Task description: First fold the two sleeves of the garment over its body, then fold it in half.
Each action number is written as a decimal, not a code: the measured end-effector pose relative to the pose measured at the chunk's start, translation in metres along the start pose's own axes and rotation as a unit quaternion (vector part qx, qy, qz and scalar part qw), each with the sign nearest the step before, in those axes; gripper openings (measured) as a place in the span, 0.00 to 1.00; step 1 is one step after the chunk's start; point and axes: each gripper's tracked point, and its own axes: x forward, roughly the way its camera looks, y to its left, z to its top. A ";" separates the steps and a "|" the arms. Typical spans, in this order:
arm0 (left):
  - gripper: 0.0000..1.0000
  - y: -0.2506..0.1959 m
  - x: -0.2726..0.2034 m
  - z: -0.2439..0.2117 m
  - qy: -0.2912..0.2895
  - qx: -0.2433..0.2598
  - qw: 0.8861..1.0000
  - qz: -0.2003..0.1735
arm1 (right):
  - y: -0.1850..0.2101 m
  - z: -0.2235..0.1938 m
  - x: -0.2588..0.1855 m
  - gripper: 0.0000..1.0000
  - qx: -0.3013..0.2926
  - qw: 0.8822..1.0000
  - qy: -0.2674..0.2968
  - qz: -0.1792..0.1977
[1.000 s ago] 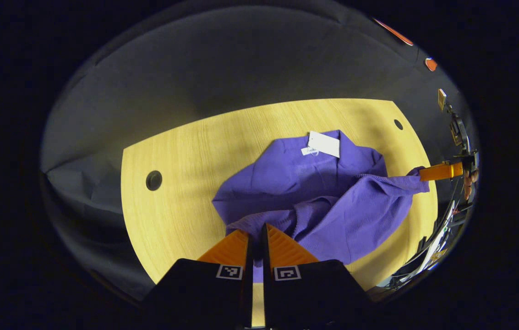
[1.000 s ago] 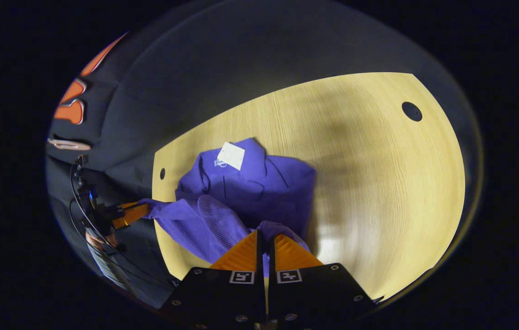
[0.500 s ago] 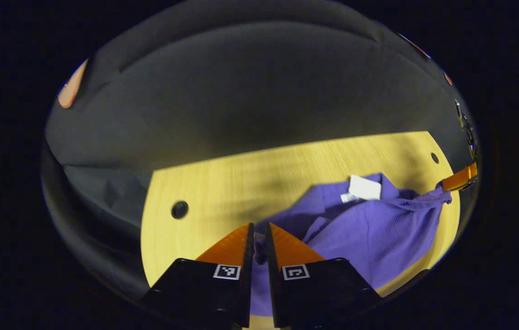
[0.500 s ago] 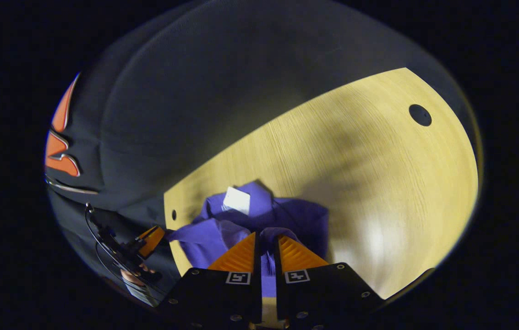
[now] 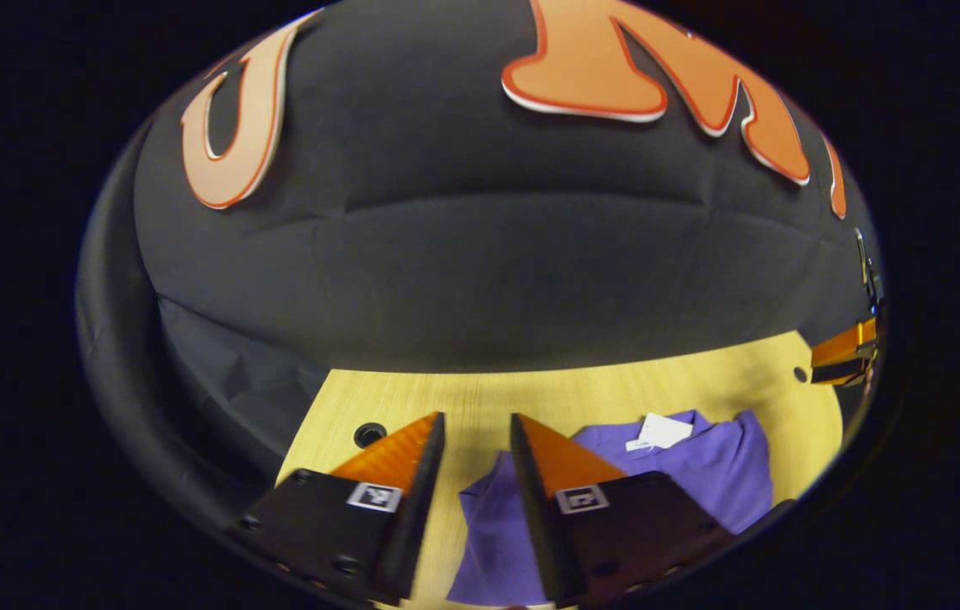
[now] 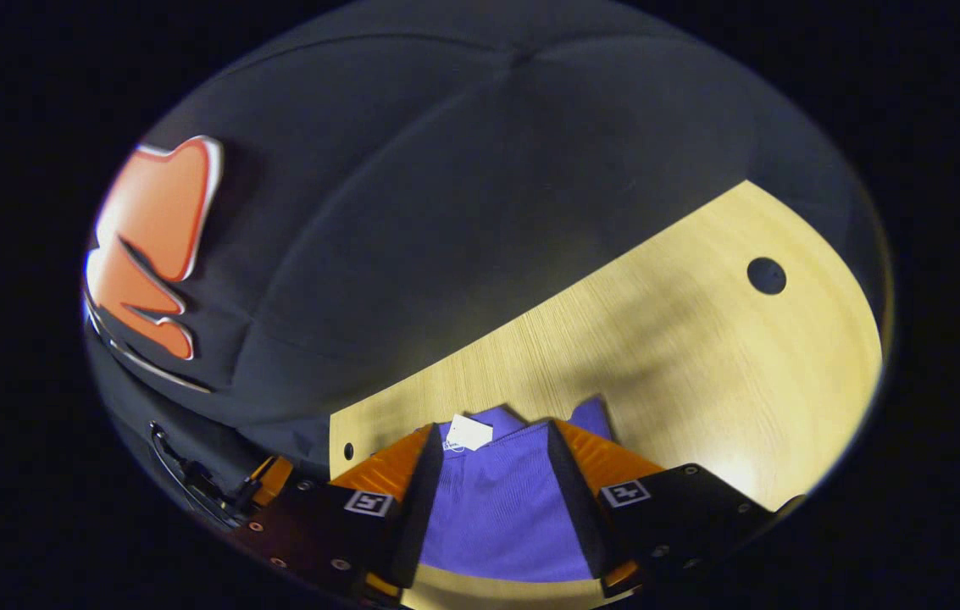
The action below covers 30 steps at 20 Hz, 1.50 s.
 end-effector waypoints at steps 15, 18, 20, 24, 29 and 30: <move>0.98 -0.014 -0.160 0.038 -0.157 -0.052 0.984 -0.060 | 0.128 -0.019 -0.153 0.97 -0.189 0.953 -0.236 0.035; 0.98 -0.013 -0.194 0.045 -0.201 -0.066 0.975 -0.074 | 0.140 -0.019 -0.179 1.00 -0.212 0.935 -0.285 0.018; 0.98 -0.013 -0.215 0.047 -0.226 -0.074 0.968 -0.078 | 0.148 -0.027 -0.194 1.00 -0.242 0.920 -0.310 0.003; 0.98 -0.014 -0.238 0.038 -0.248 -0.071 0.963 -0.079 | 0.168 -0.047 -0.216 0.97 -0.292 0.886 -0.359 -0.015; 0.98 -0.024 -0.271 0.017 -0.296 -0.031 0.952 -0.069 | 0.185 -0.098 -0.217 0.96 -0.339 0.871 -0.355 -0.009; 0.98 -0.029 -0.271 0.011 -0.294 -0.029 0.953 -0.073 | 0.184 -0.103 -0.214 0.96 -0.342 0.872 -0.350 -0.011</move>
